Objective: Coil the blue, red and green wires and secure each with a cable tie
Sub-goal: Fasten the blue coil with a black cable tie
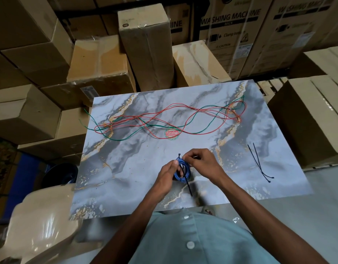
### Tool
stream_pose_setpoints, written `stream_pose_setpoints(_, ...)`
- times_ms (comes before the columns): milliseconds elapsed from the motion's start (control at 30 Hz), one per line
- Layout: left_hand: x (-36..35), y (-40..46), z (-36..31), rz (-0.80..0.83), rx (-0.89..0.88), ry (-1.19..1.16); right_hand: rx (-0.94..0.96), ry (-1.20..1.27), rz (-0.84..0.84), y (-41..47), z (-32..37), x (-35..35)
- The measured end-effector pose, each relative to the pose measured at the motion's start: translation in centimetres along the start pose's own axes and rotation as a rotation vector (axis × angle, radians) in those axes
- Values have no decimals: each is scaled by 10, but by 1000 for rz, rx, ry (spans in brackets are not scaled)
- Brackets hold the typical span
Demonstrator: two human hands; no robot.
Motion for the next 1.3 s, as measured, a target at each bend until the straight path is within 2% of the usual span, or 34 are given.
stream_pose_setpoints(133,-1,0,-1,39,-31,28,-153,352,117,2,0,0)
stream_pose_setpoints(200,-1,-1,-3,72,-46,39,-208,428,153,3,2,1)
stream_pose_setpoints(400,2,-3,-4,97,-80,20,-208,278,352,0,11,8)
stream_pose_setpoints(600,5,-7,-9,103,-134,66,-184,411,369,3,5,15)
stream_pose_setpoints(1067,5,-14,-16,128,-148,23,-66,387,435,9,0,27)
stream_pose_setpoints(1167,4,-15,-17,166,-147,38,-92,381,522,13,0,31)
stream_pose_setpoints(1300,3,-12,-13,214,-155,42,-130,252,658,19,5,33)
Point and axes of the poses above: each hand's wrist, its own y-axis towards the middle knuckle, its own x-axis out of the back of the hand, z = x × y, the point moved 3 cm from there along y, towards the middle knuckle, and after that the axes turned 10 degrees about z, right-handed, at the moved point
